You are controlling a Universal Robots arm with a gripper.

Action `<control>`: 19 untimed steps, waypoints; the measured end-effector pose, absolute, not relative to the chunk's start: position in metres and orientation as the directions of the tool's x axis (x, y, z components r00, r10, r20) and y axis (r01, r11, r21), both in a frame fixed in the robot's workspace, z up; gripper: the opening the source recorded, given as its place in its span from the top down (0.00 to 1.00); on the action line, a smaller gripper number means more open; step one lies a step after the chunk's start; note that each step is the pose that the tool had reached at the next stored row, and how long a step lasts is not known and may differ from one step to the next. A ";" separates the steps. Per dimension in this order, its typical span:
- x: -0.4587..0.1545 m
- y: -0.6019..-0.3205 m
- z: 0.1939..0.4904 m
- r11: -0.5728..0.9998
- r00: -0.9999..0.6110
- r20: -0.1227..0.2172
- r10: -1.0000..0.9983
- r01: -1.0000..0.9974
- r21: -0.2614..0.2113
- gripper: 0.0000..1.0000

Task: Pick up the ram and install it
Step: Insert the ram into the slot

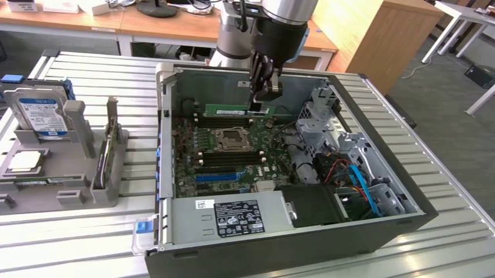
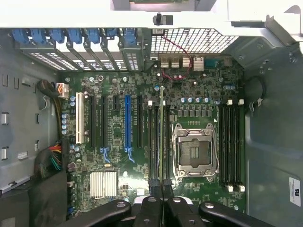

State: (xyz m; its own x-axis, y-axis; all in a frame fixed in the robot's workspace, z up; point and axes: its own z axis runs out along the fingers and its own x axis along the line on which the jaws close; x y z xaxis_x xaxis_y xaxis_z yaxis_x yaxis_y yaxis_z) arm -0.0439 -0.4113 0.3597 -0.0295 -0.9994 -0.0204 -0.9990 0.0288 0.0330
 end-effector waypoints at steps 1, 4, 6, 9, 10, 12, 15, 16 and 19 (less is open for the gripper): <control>-0.044 -0.411 0.360 0.029 -0.029 -0.020 -0.999 -0.999 0.033 0.88; -0.044 -0.411 0.360 0.029 -0.029 -0.020 -0.999 -0.999 0.033 0.88; -0.044 -0.411 0.360 0.029 -0.029 -0.020 -0.999 -0.999 0.033 0.88; -0.044 -0.411 0.359 0.029 -0.029 -0.021 -0.999 -0.999 0.033 0.88; -0.044 -0.411 0.359 0.029 -0.029 -0.021 -0.999 -0.999 0.033 0.88; -0.044 -0.411 0.358 0.029 -0.029 -0.021 -0.999 -0.999 0.033 0.88; -0.044 -0.411 0.354 0.029 -0.029 -0.021 -0.999 -0.999 0.033 0.88; -0.044 -0.411 0.353 0.029 -0.029 -0.021 -0.999 -0.999 0.033 0.88; -0.044 -0.411 0.350 0.029 -0.029 -0.020 -0.999 -0.999 0.033 0.88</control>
